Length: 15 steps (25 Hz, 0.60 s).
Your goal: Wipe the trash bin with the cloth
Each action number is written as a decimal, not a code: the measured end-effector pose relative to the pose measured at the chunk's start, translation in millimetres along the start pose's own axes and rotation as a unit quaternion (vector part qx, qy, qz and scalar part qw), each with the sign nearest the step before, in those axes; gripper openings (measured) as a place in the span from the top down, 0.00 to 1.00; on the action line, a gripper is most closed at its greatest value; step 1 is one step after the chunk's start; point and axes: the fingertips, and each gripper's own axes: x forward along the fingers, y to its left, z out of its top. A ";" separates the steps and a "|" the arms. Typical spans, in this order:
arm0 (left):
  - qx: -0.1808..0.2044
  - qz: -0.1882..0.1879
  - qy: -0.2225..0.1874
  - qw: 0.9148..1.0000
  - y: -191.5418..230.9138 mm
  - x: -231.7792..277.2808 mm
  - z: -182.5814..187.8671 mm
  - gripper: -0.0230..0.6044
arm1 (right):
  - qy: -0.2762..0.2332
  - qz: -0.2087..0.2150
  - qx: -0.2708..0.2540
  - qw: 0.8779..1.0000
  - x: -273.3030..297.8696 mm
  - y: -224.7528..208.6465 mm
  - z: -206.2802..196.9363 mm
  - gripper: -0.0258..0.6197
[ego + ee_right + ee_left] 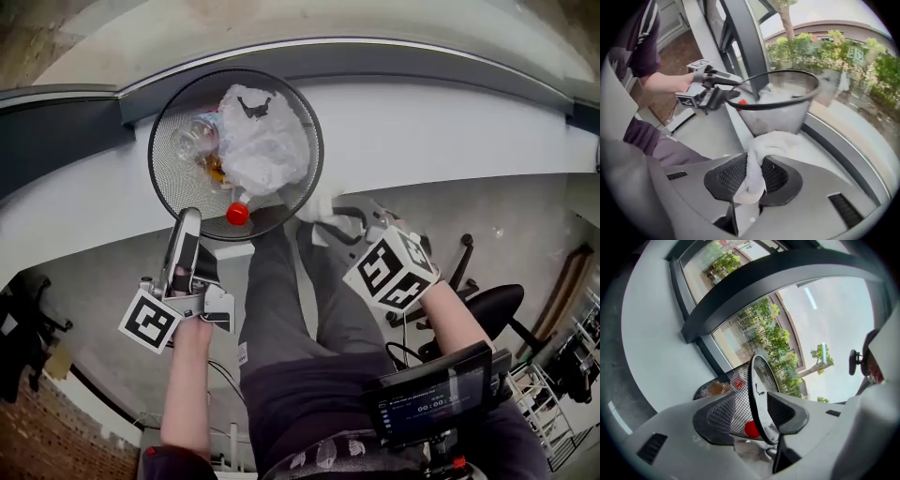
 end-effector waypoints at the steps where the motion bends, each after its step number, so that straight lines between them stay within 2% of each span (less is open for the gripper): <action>1: 0.009 -0.009 0.004 1.000 -1.8 -4.3 0.7 0.65 | 0.013 -0.030 0.010 0.999 -8.7 -25.4 -8.8 0.84; 4: 0.045 0.008 0.021 0.999 4.8 -27.3 -3.0 0.65 | 0.066 -0.084 0.008 0.994 -28.5 -82.0 -30.0 0.79; 6: 0.062 0.038 0.036 0.997 12.7 -46.6 -9.6 0.65 | 0.116 -0.082 0.010 0.990 -33.8 -98.2 -47.0 0.62; 7: 0.062 0.051 0.044 0.996 15.8 -56.2 -13.4 0.65 | 0.137 -0.080 0.010 0.987 -36.6 -102.8 -53.5 0.58; 8: 0.058 0.059 0.051 0.995 17.6 -64.6 -17.0 0.65 | 0.153 -0.087 0.006 0.984 -41.1 -108.0 -57.3 0.58; 10: 0.043 0.061 0.066 0.995 17.1 -78.1 -23.2 0.65 | 0.174 -0.121 -0.016 0.977 -57.8 -122.7 -58.3 0.58; 12: 0.029 0.057 0.079 0.995 10.8 -89.8 -27.0 0.65 | 0.173 -0.145 -0.021 0.974 -81.3 -130.9 -51.5 0.58; 13: 0.033 0.052 0.083 0.995 3.2 -95.5 -26.5 0.65 | 0.158 -0.148 -0.013 0.976 -93.7 -129.0 -43.1 0.58; 15: 0.077 0.031 0.077 0.994 -27.2 -105.6 -17.3 0.65 | 0.105 -0.142 0.006 0.984 -119.4 -115.2 -14.6 0.59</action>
